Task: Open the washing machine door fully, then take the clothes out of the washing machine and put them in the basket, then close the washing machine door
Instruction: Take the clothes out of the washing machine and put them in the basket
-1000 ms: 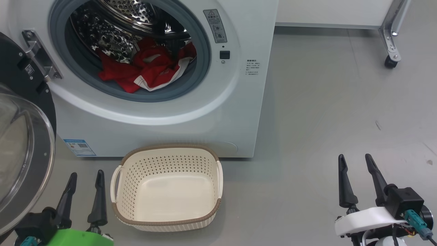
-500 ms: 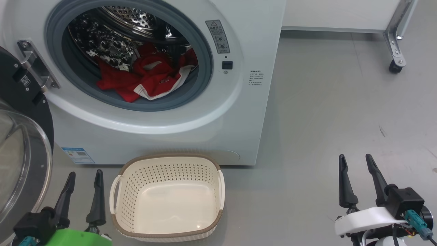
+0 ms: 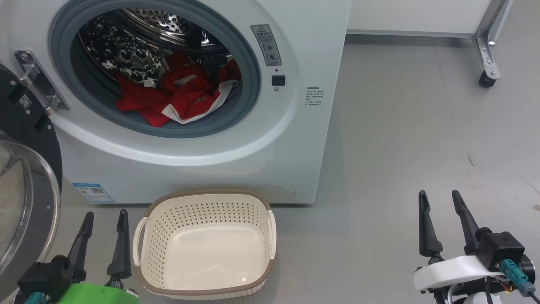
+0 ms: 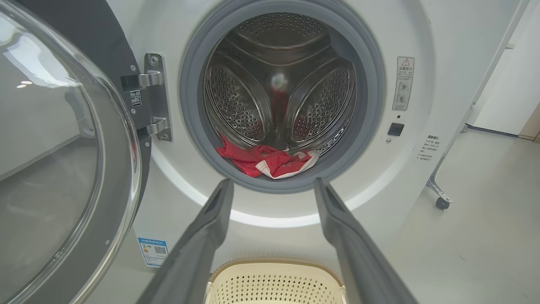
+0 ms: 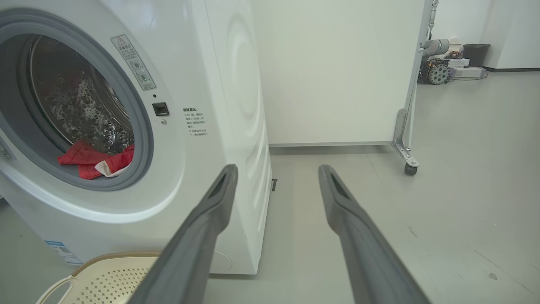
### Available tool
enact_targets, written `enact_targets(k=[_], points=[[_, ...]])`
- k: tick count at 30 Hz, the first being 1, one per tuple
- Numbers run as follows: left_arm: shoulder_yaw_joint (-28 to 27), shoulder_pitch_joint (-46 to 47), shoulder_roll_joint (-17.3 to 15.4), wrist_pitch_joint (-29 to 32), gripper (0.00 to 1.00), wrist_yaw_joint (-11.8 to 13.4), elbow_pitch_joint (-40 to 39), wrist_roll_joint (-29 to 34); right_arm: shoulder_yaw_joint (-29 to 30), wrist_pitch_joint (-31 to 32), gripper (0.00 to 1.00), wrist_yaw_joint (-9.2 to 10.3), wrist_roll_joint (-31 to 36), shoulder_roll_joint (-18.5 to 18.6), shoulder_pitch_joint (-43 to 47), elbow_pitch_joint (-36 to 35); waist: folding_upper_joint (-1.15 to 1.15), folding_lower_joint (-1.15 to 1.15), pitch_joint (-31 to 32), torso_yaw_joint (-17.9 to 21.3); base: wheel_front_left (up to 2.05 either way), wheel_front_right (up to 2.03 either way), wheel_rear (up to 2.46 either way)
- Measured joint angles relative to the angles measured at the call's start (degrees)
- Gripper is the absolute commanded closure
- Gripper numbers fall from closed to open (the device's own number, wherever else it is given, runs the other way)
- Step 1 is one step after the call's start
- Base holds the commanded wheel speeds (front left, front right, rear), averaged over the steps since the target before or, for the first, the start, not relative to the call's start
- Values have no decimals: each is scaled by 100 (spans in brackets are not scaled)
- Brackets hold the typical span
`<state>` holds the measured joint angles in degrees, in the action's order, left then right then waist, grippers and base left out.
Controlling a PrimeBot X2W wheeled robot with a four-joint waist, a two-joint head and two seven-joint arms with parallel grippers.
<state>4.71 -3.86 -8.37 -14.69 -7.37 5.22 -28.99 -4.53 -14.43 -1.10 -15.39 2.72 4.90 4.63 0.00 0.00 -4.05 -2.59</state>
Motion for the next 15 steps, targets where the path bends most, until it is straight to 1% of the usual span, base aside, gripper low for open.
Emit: enact_targets(k=[15], points=[[-20,0,0,0,0,0,-3,36,-3,0,0,-11,55,-13,-2,-12,0,0,-75,47,0,0,0]])
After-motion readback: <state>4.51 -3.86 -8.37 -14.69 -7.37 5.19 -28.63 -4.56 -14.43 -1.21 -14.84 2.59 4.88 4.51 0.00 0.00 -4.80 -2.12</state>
